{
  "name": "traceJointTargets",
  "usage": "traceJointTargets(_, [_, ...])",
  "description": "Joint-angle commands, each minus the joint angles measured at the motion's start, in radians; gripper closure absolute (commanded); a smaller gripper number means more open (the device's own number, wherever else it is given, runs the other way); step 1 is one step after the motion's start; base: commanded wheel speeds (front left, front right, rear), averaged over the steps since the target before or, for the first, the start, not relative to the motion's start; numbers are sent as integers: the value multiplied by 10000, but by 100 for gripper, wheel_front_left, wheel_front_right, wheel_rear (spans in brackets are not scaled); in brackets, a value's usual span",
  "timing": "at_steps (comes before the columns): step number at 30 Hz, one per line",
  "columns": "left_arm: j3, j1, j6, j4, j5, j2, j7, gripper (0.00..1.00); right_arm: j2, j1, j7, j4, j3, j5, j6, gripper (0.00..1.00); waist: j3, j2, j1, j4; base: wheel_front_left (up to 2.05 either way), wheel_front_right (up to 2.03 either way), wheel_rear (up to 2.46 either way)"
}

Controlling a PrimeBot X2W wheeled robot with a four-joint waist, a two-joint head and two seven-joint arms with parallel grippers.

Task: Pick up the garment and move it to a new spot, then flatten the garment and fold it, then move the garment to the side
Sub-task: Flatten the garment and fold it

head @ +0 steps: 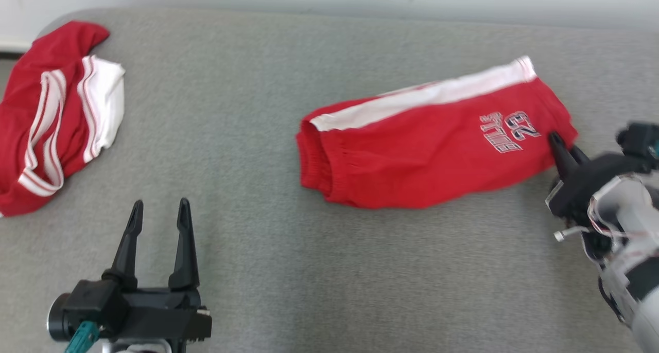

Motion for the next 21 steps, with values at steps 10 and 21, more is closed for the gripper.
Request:
traceJointTargets(10, [329, 682, -56, -166, 301, 1, -30, 0, -1211, 2373, -534, -1124, -646, 1305, -23, 100, -815, 0, 1, -1152, 0, 0, 0])
traceJointTargets(21, [558, 858, -91, -268, 269, -1, -30, 0, -1323, 2653, -858, -1334, -946, 1020, -23, 100, -943, 0, 1, -1240, 0, 0, 0])
